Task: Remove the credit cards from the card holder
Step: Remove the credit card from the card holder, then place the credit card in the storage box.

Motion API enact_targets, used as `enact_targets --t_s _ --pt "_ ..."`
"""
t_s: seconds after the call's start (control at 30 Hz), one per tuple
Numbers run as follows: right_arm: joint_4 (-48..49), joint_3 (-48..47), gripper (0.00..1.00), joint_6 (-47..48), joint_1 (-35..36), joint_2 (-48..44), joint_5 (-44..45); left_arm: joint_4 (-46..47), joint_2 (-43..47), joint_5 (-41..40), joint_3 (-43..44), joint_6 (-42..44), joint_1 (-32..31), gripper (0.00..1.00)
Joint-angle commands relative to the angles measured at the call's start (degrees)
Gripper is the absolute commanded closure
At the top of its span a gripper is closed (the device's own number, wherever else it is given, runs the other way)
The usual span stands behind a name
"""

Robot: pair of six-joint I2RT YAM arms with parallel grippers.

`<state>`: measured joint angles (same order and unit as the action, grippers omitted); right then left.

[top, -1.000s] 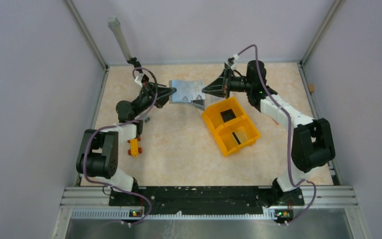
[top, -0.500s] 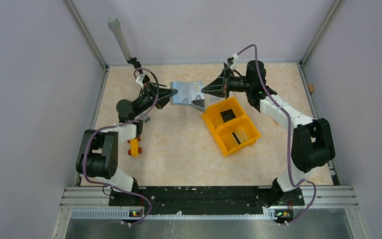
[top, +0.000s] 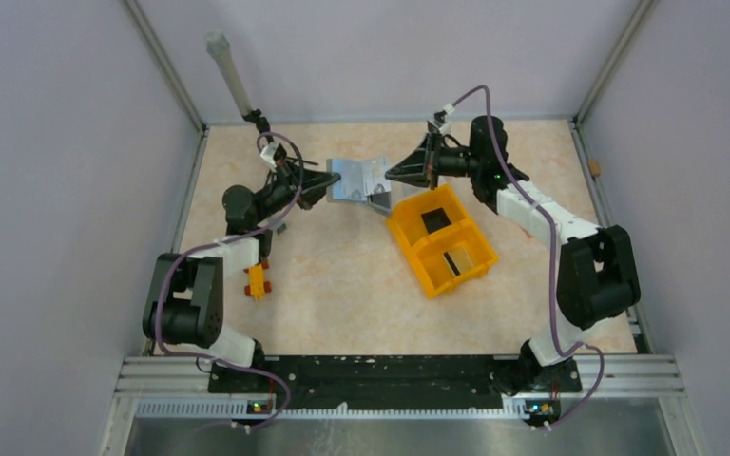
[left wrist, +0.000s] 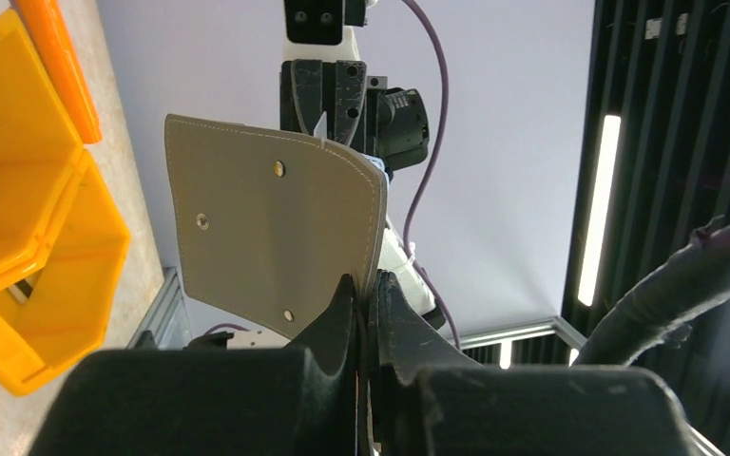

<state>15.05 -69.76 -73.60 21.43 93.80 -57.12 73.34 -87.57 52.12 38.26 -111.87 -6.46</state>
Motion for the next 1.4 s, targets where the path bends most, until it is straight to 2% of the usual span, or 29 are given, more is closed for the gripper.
enact_targets --t_s 0.0,0.13,0.37,0.6,0.77,1.0,1.13,1.37 --pt "-0.7 -2.3 1.0 2.7 -0.3 0.0 -0.9 -3.9 3.4 0.5 1.9 4.9 0.0 1.0" --pt "-3.1 -2.4 1.0 5.8 -1.7 0.1 -2.0 -9.0 4.3 1.5 2.8 8.8 0.4 1.0" --pt "-10.3 -4.4 1.0 13.4 -4.3 1.1 -3.8 -25.1 5.7 3.0 7.0 19.5 0.7 1.0" --pt "-14.3 -7.5 1.0 18.7 -6.6 3.8 -3.9 -32.2 5.7 3.0 9.1 24.6 0.7 1.0" --pt "-38.7 -20.2 1.0 38.8 -8.6 10.4 1.2 -36.4 6.7 2.8 8.9 27.5 0.7 1.0" --pt "-59.1 -35.9 1.0 58.2 -9.0 21.3 12.1 -35.9 6.4 3.6 9.0 26.8 0.7 1.0" --pt "-60.9 -40.2 1.0 61.0 -9.0 25.6 15.9 -36.8 6.6 4.3 10.1 26.6 0.7 1.0" --pt "-59.7 -42.3 1.0 61.2 -9.0 29.5 17.9 -37.7 7.4 4.5 9.9 26.5 0.7 1.0"
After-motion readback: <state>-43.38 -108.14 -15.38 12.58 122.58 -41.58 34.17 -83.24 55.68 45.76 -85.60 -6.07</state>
